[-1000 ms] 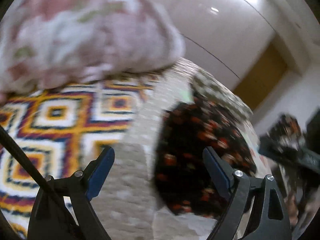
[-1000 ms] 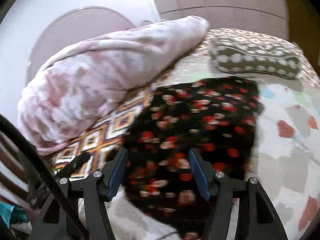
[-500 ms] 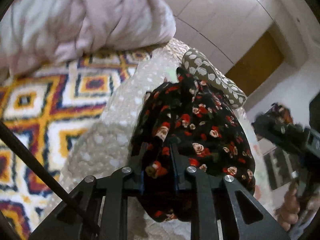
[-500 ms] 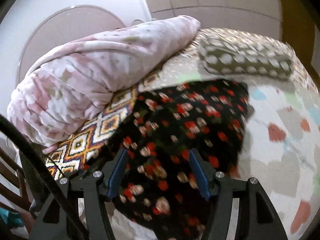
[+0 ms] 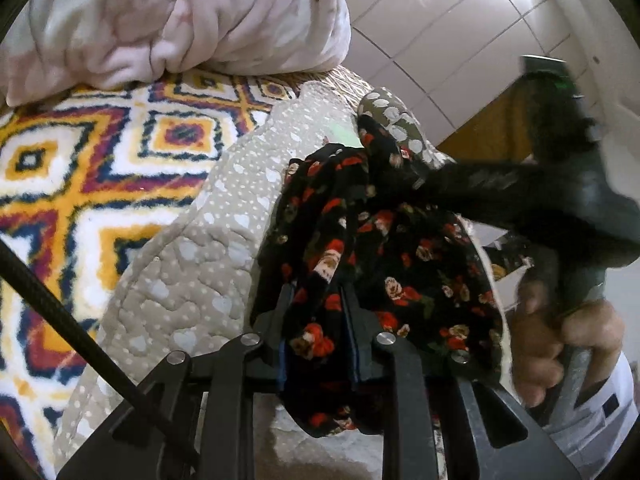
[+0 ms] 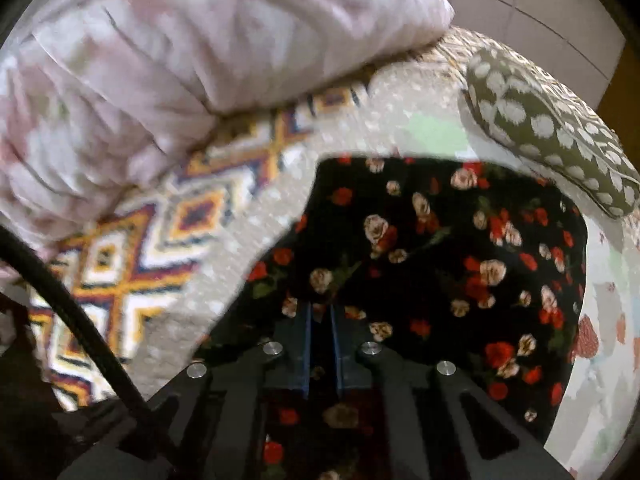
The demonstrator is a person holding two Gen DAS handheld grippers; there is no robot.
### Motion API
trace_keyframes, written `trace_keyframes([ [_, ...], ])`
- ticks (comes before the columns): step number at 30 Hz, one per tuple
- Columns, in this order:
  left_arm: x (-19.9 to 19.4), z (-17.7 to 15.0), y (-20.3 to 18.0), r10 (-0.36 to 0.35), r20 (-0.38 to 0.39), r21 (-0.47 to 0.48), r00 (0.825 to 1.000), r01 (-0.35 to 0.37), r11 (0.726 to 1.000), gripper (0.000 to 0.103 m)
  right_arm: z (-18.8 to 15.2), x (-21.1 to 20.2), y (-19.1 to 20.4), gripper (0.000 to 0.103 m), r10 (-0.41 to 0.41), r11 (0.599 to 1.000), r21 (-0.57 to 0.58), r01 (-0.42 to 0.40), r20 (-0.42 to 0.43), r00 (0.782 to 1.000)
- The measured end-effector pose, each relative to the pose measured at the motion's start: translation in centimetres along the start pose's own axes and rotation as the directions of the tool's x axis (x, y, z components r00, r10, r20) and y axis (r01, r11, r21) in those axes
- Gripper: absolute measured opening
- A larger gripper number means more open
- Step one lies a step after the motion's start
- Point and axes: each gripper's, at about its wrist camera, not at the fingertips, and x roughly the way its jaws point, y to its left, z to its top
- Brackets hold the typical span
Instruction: Fold large clothes
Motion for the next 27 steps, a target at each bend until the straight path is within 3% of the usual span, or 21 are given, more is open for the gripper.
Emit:
trace_keyframes([
  [5, -0.5, 0.1, -0.1, -0.002, 0.009, 0.007, 1.0, 0.002, 1.0, 0.022, 2.2, -2.5, -0.6, 0.007, 0.149, 0.985, 0.074, -0.154, 0.069, 0.986],
  [8, -0.2, 0.0, 0.2, 0.01, -0.005, 0.0, 1.0, -0.01, 1.0, 0.025, 3.4, -0.2, 0.3, 0.003, 0.149, 0.985, 0.076, -0.152, 0.048, 0.988],
  [10, -0.2, 0.0, 0.8, -0.019, -0.016, -0.021, 1.0, 0.019, 1.0, 0.027, 4.1, 2.4, 0.7, 0.001, 0.158, 0.983, 0.091, -0.158, 0.013, 0.987],
  [15, -0.7, 0.3, 1.6, -0.044, -0.011, -0.052, 0.999, 0.043, 0.998, 0.028, 4.0, 7.3, 1.8, 0.001, 0.08, 0.993, 0.096, -0.073, -0.072, 0.994],
  [17, -1.1, 0.5, 1.5, -0.062, -0.005, -0.057, 0.998, 0.062, 0.996, 0.028, 4.0, 6.6, 1.7, 0.001, 0.088, 0.992, 0.093, -0.083, -0.057, 0.995],
  [20, -2.0, 0.7, 1.3, -0.033, 0.029, -0.044, 0.999, 0.035, 0.998, 0.028, 4.6, 1.7, -0.2, 0.002, 0.168, 0.975, 0.142, -0.174, 0.056, 0.984],
  [21, -2.4, 0.8, 1.1, 0.011, 0.056, -0.027, 0.998, -0.009, 1.0, 0.028, 4.5, -0.1, -1.0, 0.008, 0.19, 0.966, 0.16, -0.204, 0.098, 0.977],
  [23, -3.5, 0.9, 0.7, 0.093, 0.132, 0.011, 0.987, -0.096, 0.995, 0.028, 3.6, -4.9, -3.5, 0.039, 0.201, 0.952, 0.193, -0.239, 0.196, 0.96],
  [24, -3.9, 0.9, 0.5, 0.103, 0.152, 0.017, 0.983, -0.107, 0.994, 0.028, 2.8, -7.0, -5.0, 0.065, 0.178, 0.952, 0.206, -0.228, 0.236, 0.955],
  [25, -4.2, 0.9, 0.3, 0.099, 0.169, 0.023, 0.981, -0.105, 0.994, 0.028, 1.9, -8.6, -6.2, 0.08, 0.161, 0.95, 0.218, -0.222, 0.267, 0.95],
  [27, -4.5, 0.9, 0.1, 0.087, 0.179, 0.035, 0.98, -0.094, 0.995, 0.028, -0.8, -10.8, -9.4, 0.088, 0.118, 0.944, 0.259, -0.203, 0.307, 0.944],
])
